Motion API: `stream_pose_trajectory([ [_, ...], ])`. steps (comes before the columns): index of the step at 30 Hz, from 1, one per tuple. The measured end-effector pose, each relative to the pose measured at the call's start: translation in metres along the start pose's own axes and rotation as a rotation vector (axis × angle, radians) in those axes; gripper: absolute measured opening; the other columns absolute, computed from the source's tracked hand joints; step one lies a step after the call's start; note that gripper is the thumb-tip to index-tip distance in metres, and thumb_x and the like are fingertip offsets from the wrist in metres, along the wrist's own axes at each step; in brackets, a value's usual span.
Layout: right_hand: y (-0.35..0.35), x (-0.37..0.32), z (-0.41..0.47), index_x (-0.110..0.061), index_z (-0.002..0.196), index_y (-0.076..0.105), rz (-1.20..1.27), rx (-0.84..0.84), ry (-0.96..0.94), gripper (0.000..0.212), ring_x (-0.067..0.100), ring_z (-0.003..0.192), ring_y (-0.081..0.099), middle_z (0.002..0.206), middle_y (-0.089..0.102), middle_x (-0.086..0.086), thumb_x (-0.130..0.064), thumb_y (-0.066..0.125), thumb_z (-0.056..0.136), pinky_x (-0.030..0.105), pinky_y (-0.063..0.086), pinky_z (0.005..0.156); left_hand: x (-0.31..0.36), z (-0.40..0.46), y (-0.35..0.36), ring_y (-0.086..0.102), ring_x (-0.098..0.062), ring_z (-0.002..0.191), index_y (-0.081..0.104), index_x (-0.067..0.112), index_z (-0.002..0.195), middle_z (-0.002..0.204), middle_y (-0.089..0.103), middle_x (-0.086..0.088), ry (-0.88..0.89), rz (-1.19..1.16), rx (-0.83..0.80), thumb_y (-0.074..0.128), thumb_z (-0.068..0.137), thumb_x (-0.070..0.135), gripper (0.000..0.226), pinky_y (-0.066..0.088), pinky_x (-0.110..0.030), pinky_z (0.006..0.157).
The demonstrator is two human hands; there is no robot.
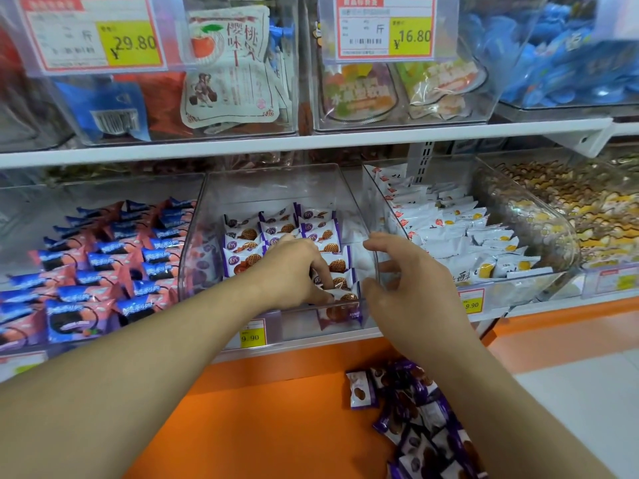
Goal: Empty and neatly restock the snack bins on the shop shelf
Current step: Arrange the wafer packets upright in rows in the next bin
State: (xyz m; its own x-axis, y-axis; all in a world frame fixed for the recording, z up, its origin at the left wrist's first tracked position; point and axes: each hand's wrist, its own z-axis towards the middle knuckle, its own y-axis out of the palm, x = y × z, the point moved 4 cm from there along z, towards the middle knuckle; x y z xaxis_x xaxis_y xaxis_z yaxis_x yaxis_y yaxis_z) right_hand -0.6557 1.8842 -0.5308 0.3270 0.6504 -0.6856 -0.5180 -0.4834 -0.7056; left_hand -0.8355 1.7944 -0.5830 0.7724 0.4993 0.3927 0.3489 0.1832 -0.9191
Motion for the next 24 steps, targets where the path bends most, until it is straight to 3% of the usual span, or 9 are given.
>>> stream_pose_trajectory([
  [3, -0.002, 0.000, -0.001, -0.033, 0.147, 0.055, 0.015, -0.010, -0.003, 0.058, 0.009, 0.138, 0.049, 0.153, 0.051, -0.015, -0.013, 0.071, 0.095, 0.028, 0.041, 0.112, -0.001, -0.005, -0.005, 0.053, -0.013, 0.106, 0.078, 0.044, 0.087, 0.105, 0.063, 0.014, -0.011, -0.090, -0.029, 0.087, 0.073, 0.056, 0.020, 0.052, -0.043, 0.095],
  [6, -0.006, -0.001, -0.002, -0.037, 0.143, 0.057, 0.017, -0.005, 0.003, 0.055, 0.006, 0.121, 0.058, 0.138, 0.060, -0.013, -0.017, 0.072, 0.094, 0.029, 0.049, 0.103, 0.005, -0.018, -0.020, 0.061, -0.006, 0.099, 0.080, 0.042, 0.092, 0.104, 0.068, 0.017, -0.006, -0.232, 0.039, 0.084, 0.079, 0.053, 0.018, 0.055, -0.042, 0.093],
  [10, -0.030, -0.014, -0.009, -0.038, 0.114, 0.071, 0.052, -0.079, -0.108, 0.029, -0.005, 0.097, 0.064, 0.111, 0.066, -0.019, -0.020, 0.076, 0.091, 0.016, 0.053, 0.077, 0.034, -0.074, -0.035, 0.067, -0.016, 0.090, 0.081, 0.038, 0.096, 0.100, 0.074, 0.010, 0.105, -0.493, 0.176, 0.080, 0.086, 0.041, 0.011, 0.054, -0.035, 0.081],
  [13, -0.028, -0.014, -0.023, -0.033, 0.101, 0.078, 0.132, -0.487, -0.137, 0.015, 0.004, 0.099, 0.070, 0.103, 0.075, -0.015, -0.020, 0.076, 0.093, 0.029, 0.057, 0.086, 0.042, -0.121, -0.004, 0.070, -0.013, 0.088, 0.081, 0.031, 0.098, 0.096, 0.077, 0.007, 0.114, -0.654, -0.065, 0.079, 0.089, 0.033, 0.009, 0.057, -0.030, 0.079],
  [15, -0.005, 0.006, -0.035, -0.033, 0.106, 0.078, 0.076, -0.765, -0.074, 0.016, 0.005, 0.102, 0.071, 0.108, 0.076, -0.014, -0.025, 0.077, 0.093, 0.036, 0.056, 0.093, 0.032, -0.138, 0.047, 0.070, -0.004, 0.089, 0.080, 0.033, 0.095, 0.094, 0.076, 0.015, 0.029, -0.592, -0.225, 0.078, 0.090, 0.037, 0.006, 0.057, -0.028, 0.081],
  [17, 0.031, 0.041, -0.044, -0.036, 0.115, 0.075, -0.086, -0.931, -0.008, 0.023, 0.000, 0.100, 0.070, 0.111, 0.075, -0.017, -0.028, 0.077, 0.093, 0.032, 0.056, 0.092, 0.013, -0.147, 0.111, 0.067, 0.001, 0.089, 0.077, 0.036, 0.097, 0.096, 0.074, 0.021, -0.087, -0.488, -0.314, 0.078, 0.090, 0.042, 0.009, 0.057, -0.029, 0.083],
  [19, 0.070, 0.088, -0.050, -0.034, 0.125, 0.070, -0.228, -0.970, 0.046, 0.034, 0.001, 0.097, 0.067, 0.109, 0.071, -0.017, -0.025, 0.076, 0.092, 0.025, 0.055, 0.085, -0.005, -0.155, 0.176, 0.064, 0.002, 0.096, 0.072, 0.038, 0.112, 0.111, 0.067, 0.020, -0.157, -0.409, -0.409, 0.078, 0.090, 0.043, 0.023, 0.055, -0.027, 0.086],
  [21, 0.105, 0.133, -0.053, -0.028, 0.136, 0.063, -0.331, -0.945, 0.106, 0.047, 0.007, 0.097, 0.062, 0.104, 0.063, -0.019, -0.020, 0.073, 0.091, 0.014, 0.047, 0.076, -0.018, -0.162, 0.232, 0.059, -0.006, 0.118, 0.063, 0.035, 0.131, 0.131, 0.057, 0.011, -0.186, -0.394, -0.507, 0.077, 0.090, 0.042, 0.044, 0.051, -0.030, 0.100],
  [24, 0.152, 0.179, -0.049, -0.024, 0.149, 0.051, -0.482, -0.883, 0.036, 0.064, 0.021, 0.123, 0.059, 0.135, 0.061, -0.001, -0.019, 0.072, 0.089, 0.020, 0.045, 0.096, -0.026, -0.165, 0.289, 0.028, -0.021, 0.150, 0.047, 0.034, 0.151, 0.161, 0.033, 0.003, -0.134, -0.336, -0.593, 0.076, 0.090, 0.048, 0.069, 0.027, -0.035, 0.119],
])
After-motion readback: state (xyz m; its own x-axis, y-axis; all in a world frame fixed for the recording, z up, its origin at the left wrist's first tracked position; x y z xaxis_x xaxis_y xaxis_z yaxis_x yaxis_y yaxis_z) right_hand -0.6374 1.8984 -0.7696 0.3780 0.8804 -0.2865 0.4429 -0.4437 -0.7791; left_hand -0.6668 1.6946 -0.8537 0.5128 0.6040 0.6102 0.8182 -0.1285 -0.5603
